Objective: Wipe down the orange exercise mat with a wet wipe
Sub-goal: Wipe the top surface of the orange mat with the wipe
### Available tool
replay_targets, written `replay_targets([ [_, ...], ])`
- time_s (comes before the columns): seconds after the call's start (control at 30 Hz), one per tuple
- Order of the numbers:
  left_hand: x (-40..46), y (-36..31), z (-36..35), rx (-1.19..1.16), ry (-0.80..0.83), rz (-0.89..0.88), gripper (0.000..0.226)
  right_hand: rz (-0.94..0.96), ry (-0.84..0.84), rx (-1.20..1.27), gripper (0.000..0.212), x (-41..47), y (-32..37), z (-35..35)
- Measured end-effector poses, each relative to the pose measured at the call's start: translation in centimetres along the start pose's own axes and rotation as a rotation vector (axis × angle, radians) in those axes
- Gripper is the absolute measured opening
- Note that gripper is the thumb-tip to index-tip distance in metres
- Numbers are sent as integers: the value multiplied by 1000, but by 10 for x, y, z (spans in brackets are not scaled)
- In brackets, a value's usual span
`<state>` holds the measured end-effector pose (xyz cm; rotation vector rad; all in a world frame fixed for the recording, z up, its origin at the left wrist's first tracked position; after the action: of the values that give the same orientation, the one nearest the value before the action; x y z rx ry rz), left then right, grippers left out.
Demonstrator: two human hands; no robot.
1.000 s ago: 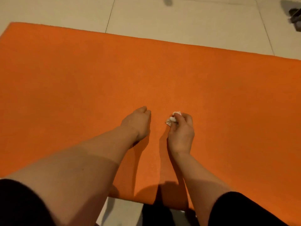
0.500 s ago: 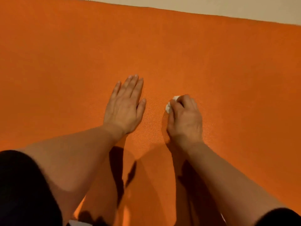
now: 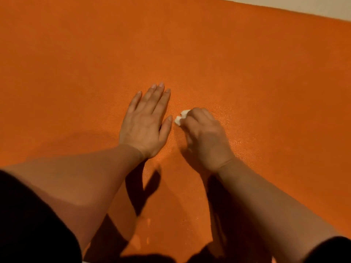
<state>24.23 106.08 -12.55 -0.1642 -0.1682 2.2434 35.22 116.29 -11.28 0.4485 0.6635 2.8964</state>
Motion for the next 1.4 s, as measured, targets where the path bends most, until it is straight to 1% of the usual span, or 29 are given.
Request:
replay_targets([
  [0.03,0,0,0,3,0,-2,61,-40,-17,-39,4,6,-19,8],
  [0.1,1,2,0,12,3,-3,62,-273,-114,-116,4,18,-59,28],
  [0.13,2,3,0,17,-1,-2,62,-391,-156,-127,5,22,-68,34],
  [0.17,2,4,0,20,-6,-2,61,-442,-174,-138,4,26,-65,33],
  [0.2,2,4,0,20,-9,-4,61,-411,-148,-132,3,29,-52,27],
  [0.23,2,3,0,20,-6,-5,61,-326,-83,-110,6,28,-34,18],
  [0.3,1,2,1,23,2,1,61,-54,88,-50,18,20,-8,6],
  [0.33,1,1,1,26,4,4,61,43,167,-43,20,22,-11,8],
  [0.37,2,1,1,27,9,4,62,61,210,-66,17,29,-24,15],
  [0.4,2,1,1,26,15,2,62,12,187,-116,11,38,-41,23],
  [0.43,3,1,0,24,18,4,62,-95,115,-186,8,48,-62,33],
  [0.5,2,2,1,24,16,8,62,-370,-34,-278,14,59,-95,48],
  [0.53,2,2,1,26,15,8,63,-427,-77,-285,15,60,-94,45],
  [0.6,2,1,1,24,13,4,62,-373,-57,-190,9,60,-61,27],
  [0.67,2,1,2,23,6,4,62,-180,29,-67,2,55,-24,7],
  [0.73,1,0,2,22,5,3,62,-17,140,-33,9,52,-18,3],
  [0.77,1,0,2,25,7,2,62,-10,146,-63,9,57,-31,9],
  [0.83,2,1,2,24,13,0,62,-156,43,-181,5,64,-67,26],
  [0.9,2,2,2,27,15,0,62,-436,-111,-249,11,65,-98,39],
  [0.93,2,2,2,32,12,-1,62,-502,-168,-252,13,66,-97,37],
  [1.0,2,1,1,36,4,-6,62,-434,-175,-165,14,69,-70,21],
  [1.07,1,0,1,31,3,-5,62,-193,-73,-58,6,68,-37,4],
  [1.1,2,0,1,28,4,-5,62,-75,-6,-42,1,66,-31,1],
  [1.13,3,0,2,26,8,-5,62,-11,44,-49,2,68,-35,4],
  [1.17,3,0,2,25,14,-6,62,-7,50,-79,2,72,-47,11],
  [1.2,3,1,2,23,16,-6,62,-63,16,-121,4,75,-64,19],
  [1.3,2,3,2,29,24,-6,62,-433,-172,-201,17,75,-108,38],
  [1.33,2,3,2,36,29,-4,62,-511,-221,-192,19,76,-109,35],
  [1.4,2,3,2,38,43,2,63,-493,-256,-135,22,82,-88,22],
])
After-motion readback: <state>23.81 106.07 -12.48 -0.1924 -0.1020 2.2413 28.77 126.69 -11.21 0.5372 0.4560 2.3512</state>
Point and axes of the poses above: each hand's wrist, its own x-axis towards the middle knuckle, its own z-axis out of the back of the hand, y = z × x, the point moved 3 cm from there along x, towards the middle knuckle, and after that the axes turned 5 degrees about z, right-handed, at the moved point
